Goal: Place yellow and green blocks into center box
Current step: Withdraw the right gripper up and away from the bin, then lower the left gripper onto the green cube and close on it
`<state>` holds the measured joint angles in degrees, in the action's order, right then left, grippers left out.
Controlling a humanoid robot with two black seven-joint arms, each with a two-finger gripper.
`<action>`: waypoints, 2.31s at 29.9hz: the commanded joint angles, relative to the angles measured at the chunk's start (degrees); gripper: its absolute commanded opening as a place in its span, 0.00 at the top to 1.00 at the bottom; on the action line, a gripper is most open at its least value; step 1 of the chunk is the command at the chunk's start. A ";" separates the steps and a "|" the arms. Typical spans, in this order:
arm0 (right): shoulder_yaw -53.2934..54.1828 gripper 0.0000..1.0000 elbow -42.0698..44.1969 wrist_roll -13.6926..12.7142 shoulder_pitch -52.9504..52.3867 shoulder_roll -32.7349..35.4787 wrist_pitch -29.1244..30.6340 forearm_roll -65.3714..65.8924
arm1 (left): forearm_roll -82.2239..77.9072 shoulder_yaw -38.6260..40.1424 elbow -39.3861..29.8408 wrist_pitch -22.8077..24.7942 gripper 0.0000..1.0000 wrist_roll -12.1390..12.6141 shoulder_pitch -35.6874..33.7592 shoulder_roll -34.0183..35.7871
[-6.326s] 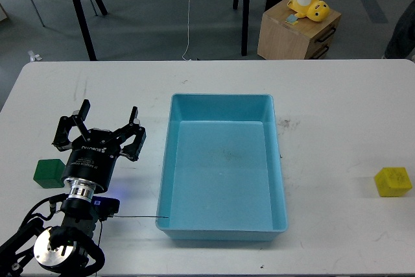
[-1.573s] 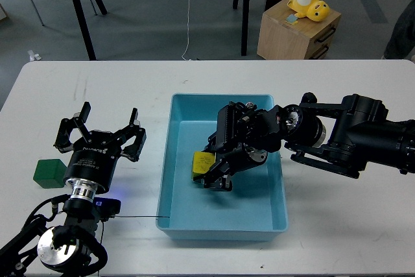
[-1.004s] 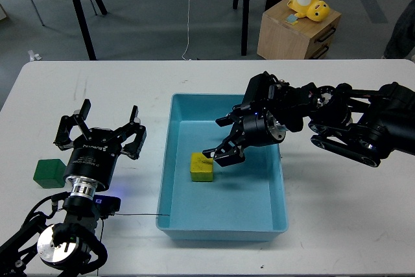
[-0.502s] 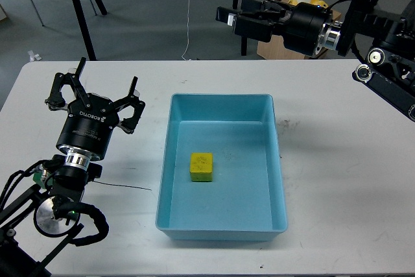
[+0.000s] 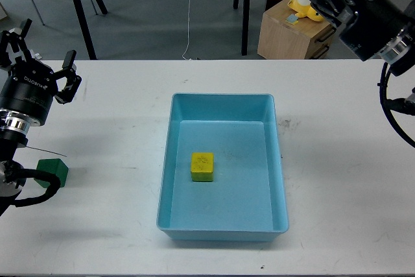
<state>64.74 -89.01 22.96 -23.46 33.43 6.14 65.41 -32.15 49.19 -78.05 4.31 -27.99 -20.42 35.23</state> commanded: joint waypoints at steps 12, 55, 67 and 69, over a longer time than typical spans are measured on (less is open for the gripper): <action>21.64 0.01 -9.25 0.94 40.76 -0.21 -5.18 -13.54 | -63.18 -0.68 0.00 -14.06 0.09 -0.01 1.43 12.41; 24.46 0.01 -8.46 2.09 51.85 -3.38 -6.06 -16.28 | -92.85 -32.75 13.70 3.60 0.04 -0.01 -16.23 20.41; 24.38 0.01 -8.46 2.09 51.94 -3.46 -6.76 -16.28 | -92.85 -34.08 15.03 3.52 0.07 -0.01 -16.23 20.06; 24.46 0.01 -8.38 2.09 51.94 -3.46 -6.76 -16.28 | -92.85 -34.43 15.20 3.52 0.08 -0.01 -16.23 19.97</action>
<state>89.15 -97.44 25.05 28.48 29.98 -0.63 49.13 -125.00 15.30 -63.15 7.81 -28.00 -36.67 55.23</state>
